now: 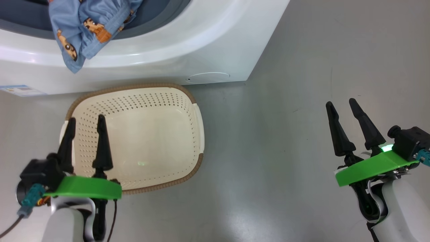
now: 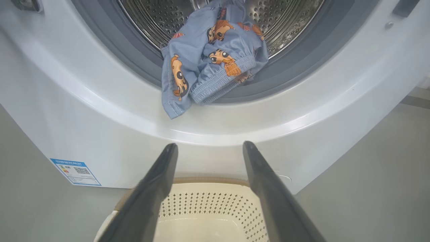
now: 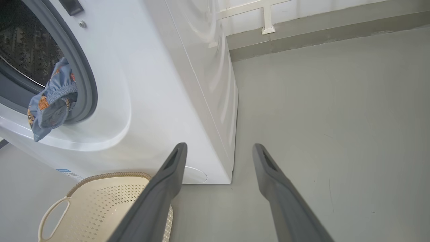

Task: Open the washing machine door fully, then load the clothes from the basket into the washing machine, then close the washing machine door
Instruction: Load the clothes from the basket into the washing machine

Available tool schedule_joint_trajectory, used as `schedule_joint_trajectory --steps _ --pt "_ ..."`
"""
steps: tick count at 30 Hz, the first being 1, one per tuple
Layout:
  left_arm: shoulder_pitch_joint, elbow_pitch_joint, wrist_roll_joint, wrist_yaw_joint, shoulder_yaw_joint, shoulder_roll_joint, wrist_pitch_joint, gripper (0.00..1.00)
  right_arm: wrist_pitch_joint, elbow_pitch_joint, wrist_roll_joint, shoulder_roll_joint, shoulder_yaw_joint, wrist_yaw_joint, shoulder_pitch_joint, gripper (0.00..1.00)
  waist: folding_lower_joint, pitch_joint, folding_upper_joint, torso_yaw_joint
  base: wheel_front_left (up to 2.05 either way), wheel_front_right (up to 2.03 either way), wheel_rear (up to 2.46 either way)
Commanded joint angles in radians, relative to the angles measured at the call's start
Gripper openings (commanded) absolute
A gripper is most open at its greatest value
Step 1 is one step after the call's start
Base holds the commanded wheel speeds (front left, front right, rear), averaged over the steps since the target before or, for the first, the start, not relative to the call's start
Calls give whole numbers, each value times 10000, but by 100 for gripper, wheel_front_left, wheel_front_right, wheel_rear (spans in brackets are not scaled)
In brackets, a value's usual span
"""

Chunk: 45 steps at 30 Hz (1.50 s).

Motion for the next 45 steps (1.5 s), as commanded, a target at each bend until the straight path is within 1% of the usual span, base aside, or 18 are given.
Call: schedule_joint_trajectory --steps 1,7,13,17,28,32,37,45 --pt "-216 -136 -27 7 316 180 -55 100 -120 -200 -76 -34 178 17 389 100 0 2 0 -1 0 0 0" --pt "-1052 332 122 -93 428 180 -55 100 -120 -201 -80 25 228 17 355 100 0 40 0 -29 0 0 0" --pt "-2098 1169 412 -250 695 180 -55 100 -120 -206 -56 63 294 17 283 100 0 167 0 -110 0 0 0" --pt "-2827 1934 585 -351 879 230 -55 100 -120 -214 -42 106 297 17 212 100 0 291 0 -179 0 0 0" --pt "-4674 4242 830 -474 1344 620 -55 100 -120 -252 -12 251 384 17 -3 100 0 635 0 -430 0 0 0" --pt "-5088 4678 921 -490 1358 708 -55 100 -120 -264 -6 272 392 17 -42 100 0 730 0 -485 0 0 0" --pt "-5620 5342 1087 -514 1122 819 -55 100 -120 -261 4 324 389 17 -125 100 0 836 0 -575 0 0 0" --pt "-5883 5668 1162 -527 841 898 -55 100 -120 -286 9 420 375 17 -166 100 0 897 0 -677 0 0 0"
